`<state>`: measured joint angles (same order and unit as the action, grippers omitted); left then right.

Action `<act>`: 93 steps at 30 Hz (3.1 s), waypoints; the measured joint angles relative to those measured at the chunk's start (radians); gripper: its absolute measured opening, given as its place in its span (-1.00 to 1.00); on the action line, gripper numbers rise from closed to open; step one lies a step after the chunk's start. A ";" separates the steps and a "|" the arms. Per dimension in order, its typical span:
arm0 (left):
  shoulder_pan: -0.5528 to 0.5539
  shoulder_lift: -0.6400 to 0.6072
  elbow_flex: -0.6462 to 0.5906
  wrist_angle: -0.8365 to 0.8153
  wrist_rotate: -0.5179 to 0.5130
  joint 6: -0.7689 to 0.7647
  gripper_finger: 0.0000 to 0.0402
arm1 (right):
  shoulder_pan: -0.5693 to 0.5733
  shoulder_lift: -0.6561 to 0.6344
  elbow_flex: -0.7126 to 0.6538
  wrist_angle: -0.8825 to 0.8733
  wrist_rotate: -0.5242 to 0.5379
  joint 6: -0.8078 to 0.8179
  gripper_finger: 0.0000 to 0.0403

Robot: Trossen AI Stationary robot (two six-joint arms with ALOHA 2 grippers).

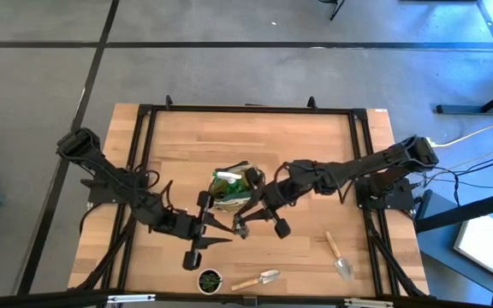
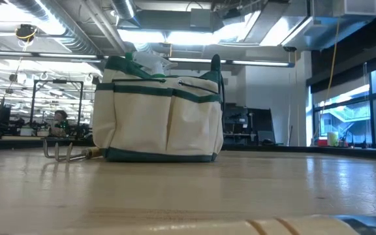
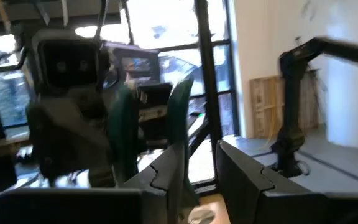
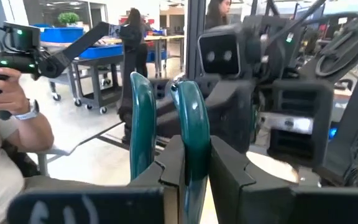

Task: Pick & Place Garden tools in Gardening bag
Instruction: Put the shear scissors into the side pocket of the green gardening bag

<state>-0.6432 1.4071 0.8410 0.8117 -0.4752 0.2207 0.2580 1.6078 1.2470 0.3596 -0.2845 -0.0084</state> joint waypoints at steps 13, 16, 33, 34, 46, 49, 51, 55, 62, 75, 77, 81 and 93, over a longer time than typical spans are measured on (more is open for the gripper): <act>-0.021 0.000 0.000 -0.019 -0.107 0.002 -0.31 | 0.025 0.002 0.010 0.003 0.066 -0.027 -0.77; -0.015 0.000 0.000 -0.019 -0.081 0.002 -0.30 | 0.034 0.002 0.010 0.001 0.131 -0.049 -0.77; 0.001 0.000 0.000 -0.019 -0.009 0.001 -0.30 | 0.039 0.003 0.010 -0.001 0.187 -0.052 -0.77; 0.005 0.000 0.000 -0.019 0.005 -0.006 -0.30 | 0.039 0.003 0.010 0.000 0.187 -0.052 -0.77; 0.024 0.006 0.000 -0.024 0.029 -0.026 -0.31 | 0.038 0.037 0.008 0.049 0.198 -0.051 -0.77; 0.024 0.006 0.000 -0.023 0.028 -0.026 -0.31 | 0.033 0.048 0.008 0.066 0.200 -0.052 -0.77; 0.024 0.006 0.000 -0.023 0.026 -0.027 -0.31 | 0.031 0.048 0.008 0.066 0.199 -0.050 -0.77; 0.024 0.006 0.000 -0.022 0.023 -0.037 -0.34 | 0.030 0.044 0.008 0.060 0.199 -0.044 -0.77; 0.024 0.006 0.000 -0.021 0.013 -0.077 -0.53 | 0.028 0.043 0.008 0.059 0.195 -0.033 -0.77; 0.024 0.005 0.000 -0.022 -0.021 -0.103 -0.78 | 0.027 0.042 0.008 0.058 0.195 -0.030 -0.67; 0.024 0.005 0.000 -0.024 -0.020 -0.106 -0.78 | 0.027 0.041 0.008 0.060 0.198 -0.032 -0.54; 0.022 0.005 0.000 -0.028 -0.019 -0.107 -0.78 | 0.028 0.040 0.008 0.066 0.231 -0.019 -0.24; 0.015 0.005 0.000 -0.045 -0.078 -0.103 -0.78 | 0.036 0.037 0.008 0.045 0.292 -0.038 0.27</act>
<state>-0.6281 1.4124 0.8410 0.7671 -0.5531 0.1178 0.2942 1.6446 1.2549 0.4047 0.0078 -0.0466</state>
